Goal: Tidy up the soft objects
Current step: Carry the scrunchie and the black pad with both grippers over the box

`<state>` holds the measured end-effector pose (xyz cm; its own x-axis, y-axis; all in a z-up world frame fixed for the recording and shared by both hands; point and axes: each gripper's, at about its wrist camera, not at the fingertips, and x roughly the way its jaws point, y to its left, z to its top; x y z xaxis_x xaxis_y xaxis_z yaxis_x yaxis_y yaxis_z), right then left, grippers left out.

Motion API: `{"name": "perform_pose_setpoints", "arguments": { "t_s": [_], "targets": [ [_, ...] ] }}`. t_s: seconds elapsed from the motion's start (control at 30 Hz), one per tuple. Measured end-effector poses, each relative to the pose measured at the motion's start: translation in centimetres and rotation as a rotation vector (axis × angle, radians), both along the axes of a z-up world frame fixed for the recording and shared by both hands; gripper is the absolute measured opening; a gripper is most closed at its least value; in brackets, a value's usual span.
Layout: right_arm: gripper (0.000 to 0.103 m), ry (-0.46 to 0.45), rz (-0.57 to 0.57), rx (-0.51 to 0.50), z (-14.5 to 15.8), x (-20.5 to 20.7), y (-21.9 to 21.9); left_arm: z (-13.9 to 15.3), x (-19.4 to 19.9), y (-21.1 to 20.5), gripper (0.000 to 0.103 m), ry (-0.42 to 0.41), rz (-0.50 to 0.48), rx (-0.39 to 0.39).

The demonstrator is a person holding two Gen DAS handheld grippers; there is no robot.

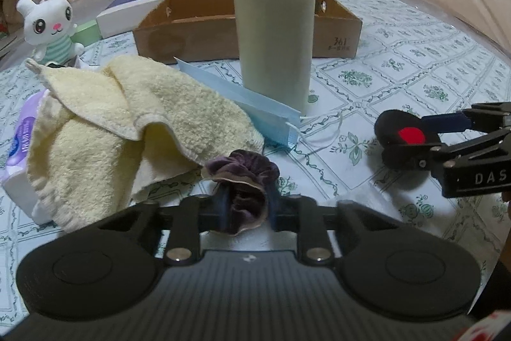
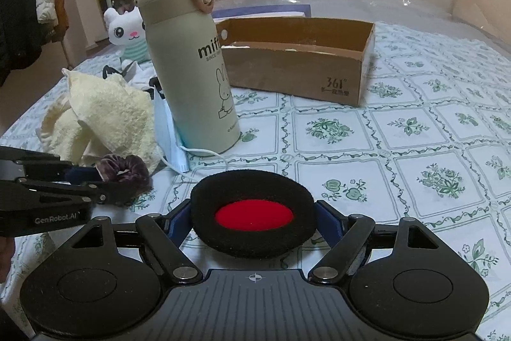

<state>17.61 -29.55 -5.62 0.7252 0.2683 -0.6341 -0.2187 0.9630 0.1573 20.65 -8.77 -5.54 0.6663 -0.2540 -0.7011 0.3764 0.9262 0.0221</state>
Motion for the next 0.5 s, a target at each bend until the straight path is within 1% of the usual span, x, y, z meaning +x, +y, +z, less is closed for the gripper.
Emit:
{"name": "perform_pose_setpoints", "arguments": {
  "t_s": [0.17,0.5],
  "targets": [
    [0.079,-0.012,-0.005,0.003,0.6,-0.5,-0.2,1.6,-1.2,0.6,0.012,-0.013,0.01,-0.028],
    [0.079,-0.051,-0.004,-0.001,3.4,-2.9,0.0,6.0,-4.0,2.9,0.012,-0.043,0.017,-0.091]
  ]
}}
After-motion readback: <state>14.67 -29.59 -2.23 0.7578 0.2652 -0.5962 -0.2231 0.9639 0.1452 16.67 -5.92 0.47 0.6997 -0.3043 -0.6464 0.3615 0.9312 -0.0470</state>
